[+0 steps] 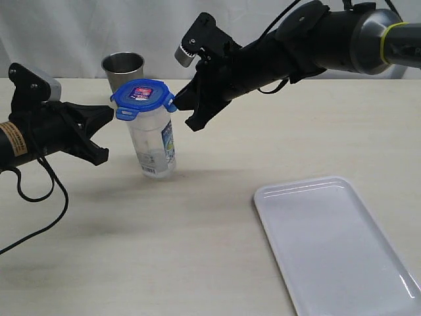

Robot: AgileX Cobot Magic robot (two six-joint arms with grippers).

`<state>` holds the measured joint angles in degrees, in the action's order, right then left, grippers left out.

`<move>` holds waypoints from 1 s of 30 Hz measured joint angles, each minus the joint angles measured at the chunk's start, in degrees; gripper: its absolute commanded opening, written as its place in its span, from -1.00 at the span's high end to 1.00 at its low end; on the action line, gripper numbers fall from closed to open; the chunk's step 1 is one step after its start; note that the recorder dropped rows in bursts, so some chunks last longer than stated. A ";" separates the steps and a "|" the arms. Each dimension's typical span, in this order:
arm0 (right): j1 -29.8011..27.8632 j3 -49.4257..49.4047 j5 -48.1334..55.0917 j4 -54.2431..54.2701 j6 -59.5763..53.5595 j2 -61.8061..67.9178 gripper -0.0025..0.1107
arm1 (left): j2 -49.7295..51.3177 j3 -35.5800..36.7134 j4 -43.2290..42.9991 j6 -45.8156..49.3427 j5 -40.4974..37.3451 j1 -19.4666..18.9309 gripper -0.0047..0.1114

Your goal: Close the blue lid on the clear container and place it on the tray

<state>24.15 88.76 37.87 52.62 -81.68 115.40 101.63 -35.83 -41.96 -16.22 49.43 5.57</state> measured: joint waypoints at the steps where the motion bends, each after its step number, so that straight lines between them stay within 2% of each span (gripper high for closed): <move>1: 0.00 0.00 0.00 -0.13 0.00 0.00 0.88 | 0.00 0.00 0.00 0.00 0.00 0.00 0.92; 19: 0.00 0.00 -0.29 -7.88 1.79 0.00 0.88 | 0.00 0.00 0.00 0.00 0.10 0.00 0.92; 30: 0.00 0.00 1.59 -9.10 4.65 -0.13 0.88 | 0.00 0.00 -0.36 0.00 0.42 0.00 0.92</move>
<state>24.15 88.76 39.45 43.52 -77.02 115.27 101.63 -35.83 -42.32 -16.22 49.85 5.57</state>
